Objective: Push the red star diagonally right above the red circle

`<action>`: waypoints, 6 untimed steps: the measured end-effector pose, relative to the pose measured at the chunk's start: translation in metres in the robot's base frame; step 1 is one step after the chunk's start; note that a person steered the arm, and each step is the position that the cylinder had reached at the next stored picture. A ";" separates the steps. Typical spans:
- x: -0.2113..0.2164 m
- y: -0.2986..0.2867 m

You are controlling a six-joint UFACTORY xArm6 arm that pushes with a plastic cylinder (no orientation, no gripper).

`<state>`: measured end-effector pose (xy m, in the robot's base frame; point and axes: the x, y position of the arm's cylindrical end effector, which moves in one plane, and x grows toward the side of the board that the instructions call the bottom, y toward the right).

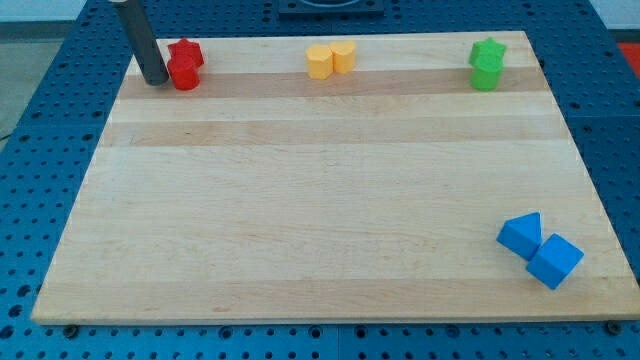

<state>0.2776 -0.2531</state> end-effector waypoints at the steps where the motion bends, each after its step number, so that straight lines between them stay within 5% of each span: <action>1: -0.030 -0.013; 6: -0.044 0.037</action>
